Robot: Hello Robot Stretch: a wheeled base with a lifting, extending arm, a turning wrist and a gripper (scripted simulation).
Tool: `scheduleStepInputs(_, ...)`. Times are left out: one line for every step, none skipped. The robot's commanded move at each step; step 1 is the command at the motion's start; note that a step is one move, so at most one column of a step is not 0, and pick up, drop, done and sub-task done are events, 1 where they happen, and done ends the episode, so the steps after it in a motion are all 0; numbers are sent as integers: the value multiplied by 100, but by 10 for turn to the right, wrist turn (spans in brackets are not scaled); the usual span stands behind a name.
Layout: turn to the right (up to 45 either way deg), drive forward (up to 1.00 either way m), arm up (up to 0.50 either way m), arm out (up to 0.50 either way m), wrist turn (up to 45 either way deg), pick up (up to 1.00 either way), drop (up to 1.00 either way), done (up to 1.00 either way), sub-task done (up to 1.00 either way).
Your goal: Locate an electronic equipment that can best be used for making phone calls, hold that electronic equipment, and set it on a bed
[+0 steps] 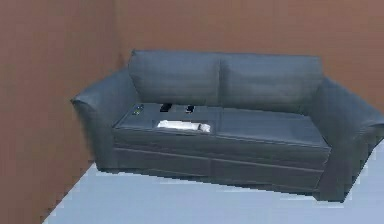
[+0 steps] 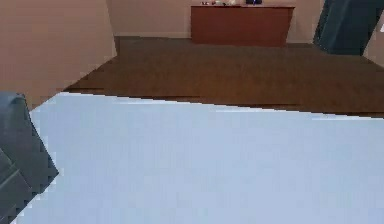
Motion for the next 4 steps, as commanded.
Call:
scheduleStepInputs(0,70,0,0,0,0,0,0,0)
scheduleStepInputs(-450,0,0,0,0,0,0,0,0)
scheduleStepInputs(-420,0,0,0,0,0,0,0,0)
scheduleStepInputs(-30,0,0,0,0,0,0,0,0)
